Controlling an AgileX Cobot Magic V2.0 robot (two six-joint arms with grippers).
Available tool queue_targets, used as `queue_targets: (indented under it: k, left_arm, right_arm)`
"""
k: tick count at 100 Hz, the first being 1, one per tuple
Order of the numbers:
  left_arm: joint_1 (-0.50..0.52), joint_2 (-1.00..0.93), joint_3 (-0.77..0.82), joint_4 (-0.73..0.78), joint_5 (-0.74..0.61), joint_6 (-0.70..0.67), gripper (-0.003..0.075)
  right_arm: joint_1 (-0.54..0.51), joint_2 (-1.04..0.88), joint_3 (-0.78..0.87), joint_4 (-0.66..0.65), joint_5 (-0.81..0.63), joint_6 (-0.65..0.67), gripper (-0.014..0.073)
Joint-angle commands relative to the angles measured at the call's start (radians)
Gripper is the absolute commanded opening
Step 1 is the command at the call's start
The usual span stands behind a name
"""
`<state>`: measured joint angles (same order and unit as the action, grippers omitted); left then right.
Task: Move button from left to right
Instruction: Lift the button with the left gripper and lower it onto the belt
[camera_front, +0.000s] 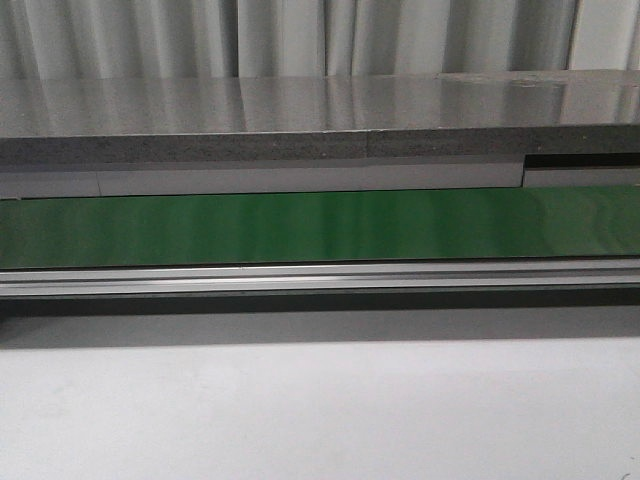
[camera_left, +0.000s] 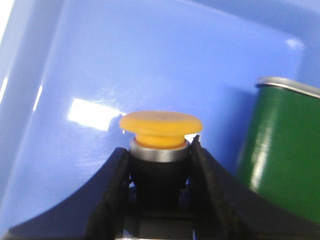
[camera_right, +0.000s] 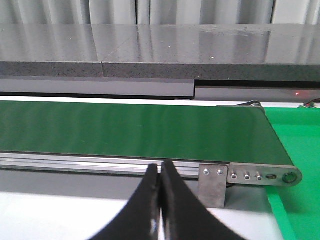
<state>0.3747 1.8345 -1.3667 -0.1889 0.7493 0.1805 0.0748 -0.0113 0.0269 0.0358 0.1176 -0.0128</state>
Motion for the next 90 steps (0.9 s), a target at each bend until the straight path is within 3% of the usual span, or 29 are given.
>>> queue_targets:
  k: [1, 52, 90]
  left_arm:
    - [-0.012, -0.097, -0.024, -0.021, -0.001, 0.0, -0.002]
    - [-0.177, -0.145, 0.03, -0.014, 0.036, 0.0, -0.002]
    - [-0.194, -0.137, 0.066, -0.008, 0.03, 0.0, -0.0012]
  right_arm:
    - [-0.001, -0.021, -0.015, -0.006, -0.081, -0.001, -0.0068]
    - [-0.001, -0.021, -0.015, -0.006, -0.081, -0.001, -0.0068]
    - [-0.001, -0.021, -0.015, -0.006, -0.081, -0.001, -0.0068]
